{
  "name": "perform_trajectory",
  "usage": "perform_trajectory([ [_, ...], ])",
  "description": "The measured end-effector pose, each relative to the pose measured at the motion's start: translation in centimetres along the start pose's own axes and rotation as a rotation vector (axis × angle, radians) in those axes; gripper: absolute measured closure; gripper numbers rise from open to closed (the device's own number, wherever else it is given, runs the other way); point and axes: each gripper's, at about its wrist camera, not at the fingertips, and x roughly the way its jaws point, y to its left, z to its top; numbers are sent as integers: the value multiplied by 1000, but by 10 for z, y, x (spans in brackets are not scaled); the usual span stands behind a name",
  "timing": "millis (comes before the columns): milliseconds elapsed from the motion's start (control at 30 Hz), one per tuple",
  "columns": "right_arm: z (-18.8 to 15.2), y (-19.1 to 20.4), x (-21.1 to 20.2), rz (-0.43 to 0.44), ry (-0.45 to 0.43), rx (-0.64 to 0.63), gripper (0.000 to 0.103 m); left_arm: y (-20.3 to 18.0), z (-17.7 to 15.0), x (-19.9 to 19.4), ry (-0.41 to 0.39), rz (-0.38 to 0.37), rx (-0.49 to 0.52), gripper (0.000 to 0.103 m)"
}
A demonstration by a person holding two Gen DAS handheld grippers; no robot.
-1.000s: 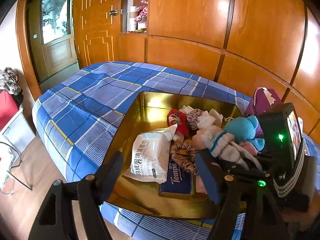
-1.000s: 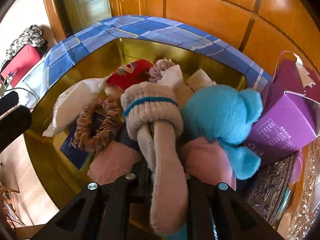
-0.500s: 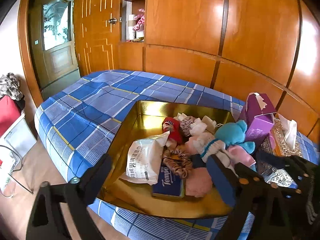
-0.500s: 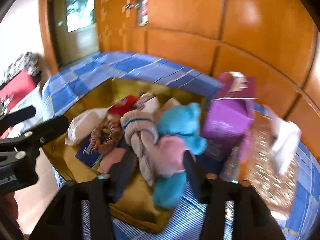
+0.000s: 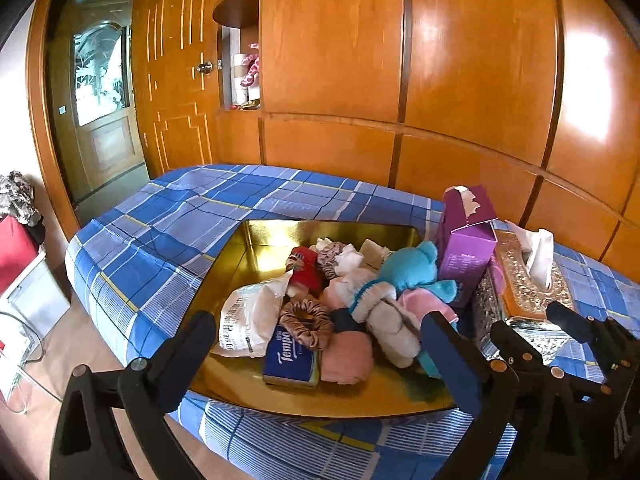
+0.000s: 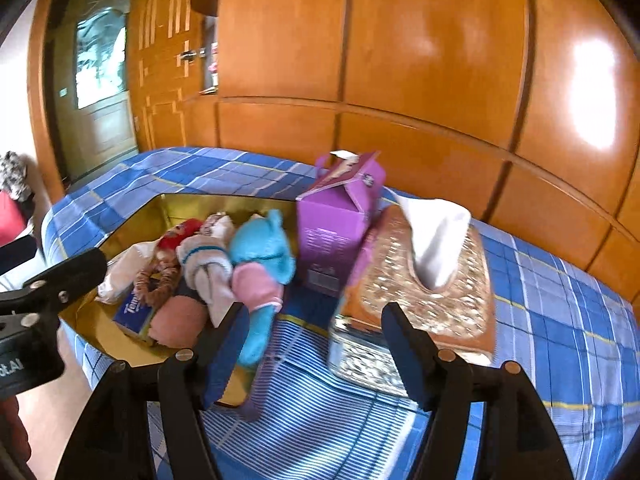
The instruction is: Organize soft objects
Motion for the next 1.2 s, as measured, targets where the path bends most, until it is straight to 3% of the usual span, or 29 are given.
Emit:
perform_trajectory([
  [1200,-7,-2,1,26,22,16,34,0,-5,4,16,41,-12,0],
])
